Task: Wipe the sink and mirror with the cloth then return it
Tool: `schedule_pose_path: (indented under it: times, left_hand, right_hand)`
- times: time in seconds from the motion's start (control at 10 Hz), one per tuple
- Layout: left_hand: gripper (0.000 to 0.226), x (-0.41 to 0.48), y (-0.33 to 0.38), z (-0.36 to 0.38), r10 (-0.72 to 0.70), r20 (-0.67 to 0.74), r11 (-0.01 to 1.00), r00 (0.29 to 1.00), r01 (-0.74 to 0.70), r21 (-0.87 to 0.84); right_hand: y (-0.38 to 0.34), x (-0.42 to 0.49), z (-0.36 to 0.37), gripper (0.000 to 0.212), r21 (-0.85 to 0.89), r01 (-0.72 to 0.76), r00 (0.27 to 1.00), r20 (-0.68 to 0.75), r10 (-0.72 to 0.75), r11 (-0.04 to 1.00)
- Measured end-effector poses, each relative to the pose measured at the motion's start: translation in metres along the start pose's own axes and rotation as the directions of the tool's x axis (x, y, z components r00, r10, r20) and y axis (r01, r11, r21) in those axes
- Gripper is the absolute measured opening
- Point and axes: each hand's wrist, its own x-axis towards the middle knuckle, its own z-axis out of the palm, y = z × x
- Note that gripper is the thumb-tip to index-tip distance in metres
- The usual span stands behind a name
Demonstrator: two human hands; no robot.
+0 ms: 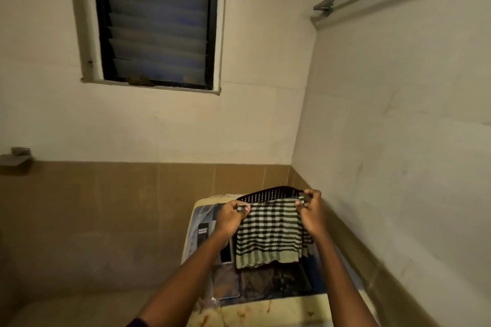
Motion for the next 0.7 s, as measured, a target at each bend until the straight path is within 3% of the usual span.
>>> schedule_pose_path:
  times: [0.2,0.3,0.4,0.5,0.6,0.7]
  left_hand:
    - [0.026,0.042,-0.007,0.032,0.041,-0.078,0.946,0.996,-0.014,0.323]
    - [0.049,0.047,-0.019,0.034,0.036,-0.008,0.845,0.999,-0.026,0.534]
    - [0.051,0.037,-0.026,0.030,0.167,0.181,0.723,0.969,-0.245,0.646]
    - [0.035,0.024,-0.025,0.020,0.069,0.440,0.545,0.896,-0.403,0.735]
    - [0.044,0.017,-0.027,0.010,0.019,0.495,0.354,0.869,-0.469,0.809]
    - [0.064,0.011,-0.025,0.000,0.127,0.441,0.346,0.888,-0.457,0.820]
  right_hand:
    - [0.028,0.037,0.014,0.029,-0.121,-0.061,0.998,-0.015,0.059,0.991]
    - [0.042,0.037,0.027,0.028,-0.246,-0.055,0.988,0.126,0.088,0.968]
    - [0.058,0.036,0.041,0.026,-0.426,0.049,0.969,0.241,0.061,0.903]
    - [0.062,0.034,0.049,0.027,-0.579,0.124,0.941,0.325,0.089,0.806]
    - [0.057,0.021,0.054,0.034,-0.651,0.206,0.920,0.384,0.083,0.730]
    - [0.050,0.011,0.064,0.036,-0.692,0.248,0.946,0.325,-0.013,0.678]
